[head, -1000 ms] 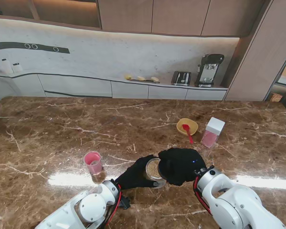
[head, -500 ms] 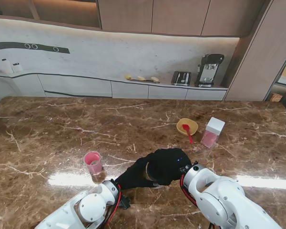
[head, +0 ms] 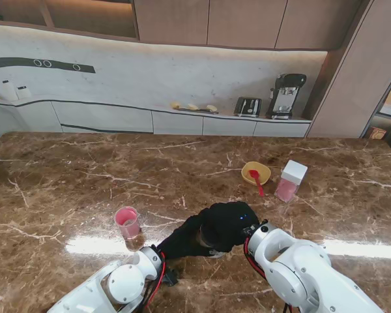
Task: Measure grain into the airtight container
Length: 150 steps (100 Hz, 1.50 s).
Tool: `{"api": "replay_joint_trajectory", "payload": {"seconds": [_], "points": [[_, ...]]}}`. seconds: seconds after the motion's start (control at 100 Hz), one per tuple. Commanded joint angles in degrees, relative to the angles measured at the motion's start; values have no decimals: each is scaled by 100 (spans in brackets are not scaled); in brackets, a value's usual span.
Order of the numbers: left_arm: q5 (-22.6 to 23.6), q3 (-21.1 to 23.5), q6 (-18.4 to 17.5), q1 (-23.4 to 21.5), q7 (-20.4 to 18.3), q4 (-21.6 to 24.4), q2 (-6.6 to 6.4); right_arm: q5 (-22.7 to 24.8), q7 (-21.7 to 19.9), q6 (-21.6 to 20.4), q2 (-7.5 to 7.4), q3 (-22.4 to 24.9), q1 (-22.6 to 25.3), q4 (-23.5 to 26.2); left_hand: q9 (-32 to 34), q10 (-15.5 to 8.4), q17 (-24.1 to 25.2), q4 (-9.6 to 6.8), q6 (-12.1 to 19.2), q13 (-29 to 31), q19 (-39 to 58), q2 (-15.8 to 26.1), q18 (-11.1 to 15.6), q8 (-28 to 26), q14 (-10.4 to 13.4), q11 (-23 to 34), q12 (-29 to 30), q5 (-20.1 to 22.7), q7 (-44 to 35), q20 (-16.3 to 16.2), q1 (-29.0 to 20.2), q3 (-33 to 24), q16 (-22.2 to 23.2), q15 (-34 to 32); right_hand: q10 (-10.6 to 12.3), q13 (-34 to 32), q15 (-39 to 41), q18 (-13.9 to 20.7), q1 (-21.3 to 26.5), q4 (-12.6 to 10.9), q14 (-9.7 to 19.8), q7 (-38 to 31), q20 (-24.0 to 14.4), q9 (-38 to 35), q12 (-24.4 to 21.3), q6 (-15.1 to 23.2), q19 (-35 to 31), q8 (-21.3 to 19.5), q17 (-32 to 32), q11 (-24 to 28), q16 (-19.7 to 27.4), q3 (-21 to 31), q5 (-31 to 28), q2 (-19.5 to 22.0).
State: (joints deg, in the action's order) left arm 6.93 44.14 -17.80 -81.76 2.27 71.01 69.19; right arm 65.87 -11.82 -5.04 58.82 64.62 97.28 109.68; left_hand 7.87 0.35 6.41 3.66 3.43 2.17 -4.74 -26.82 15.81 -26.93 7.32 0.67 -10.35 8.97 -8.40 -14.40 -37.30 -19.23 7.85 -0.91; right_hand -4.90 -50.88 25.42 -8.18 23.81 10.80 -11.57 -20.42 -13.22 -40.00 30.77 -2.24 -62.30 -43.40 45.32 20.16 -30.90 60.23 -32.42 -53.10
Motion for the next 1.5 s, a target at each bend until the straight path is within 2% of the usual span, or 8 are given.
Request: {"api": "replay_joint_trajectory", "payload": {"seconds": [0.0,0.3,0.86,1.49], "points": [[0,-63,74,-127,-70,-171,-40,6,-47,30,-3,-17,26,-45,-166,15,-445,-123,89,-41,724,88,-1522,56,-913,-102,-32,-125,-68,-179,-141,60,61,135,518,-124,119,547,962,-743,739,-628,19,-303,220,233,26,-207,-113,623,15,1337,-248,856],[-1,-70,69,-126,-70,-175,-39,88,25,60,2,-61,-15,-46,-163,17,-443,-120,92,-39,726,83,-1526,58,-921,-97,-57,-128,-79,-182,-139,37,77,132,534,-65,107,559,942,-740,752,-614,-7,-252,211,248,64,-204,-163,623,29,1358,-194,861],[19,-51,65,-137,-48,-164,-40,-1,-123,96,-15,-112,21,-83,-165,17,-445,-117,89,-42,719,87,-1518,73,-916,-103,-64,-131,-66,-176,-161,25,76,139,530,-66,136,571,913,-738,759,-599,-56,-220,199,230,84,-198,-164,621,30,1338,-170,883],[18,-36,52,-146,-40,-156,-41,154,96,45,-20,-222,34,-186,-160,14,-445,-114,84,-40,720,98,-1514,68,-913,-95,-87,-127,-75,-175,-150,17,82,135,583,1,122,540,897,-703,790,-585,-94,-170,192,290,110,-199,-212,612,36,1094,-130,983]]}}
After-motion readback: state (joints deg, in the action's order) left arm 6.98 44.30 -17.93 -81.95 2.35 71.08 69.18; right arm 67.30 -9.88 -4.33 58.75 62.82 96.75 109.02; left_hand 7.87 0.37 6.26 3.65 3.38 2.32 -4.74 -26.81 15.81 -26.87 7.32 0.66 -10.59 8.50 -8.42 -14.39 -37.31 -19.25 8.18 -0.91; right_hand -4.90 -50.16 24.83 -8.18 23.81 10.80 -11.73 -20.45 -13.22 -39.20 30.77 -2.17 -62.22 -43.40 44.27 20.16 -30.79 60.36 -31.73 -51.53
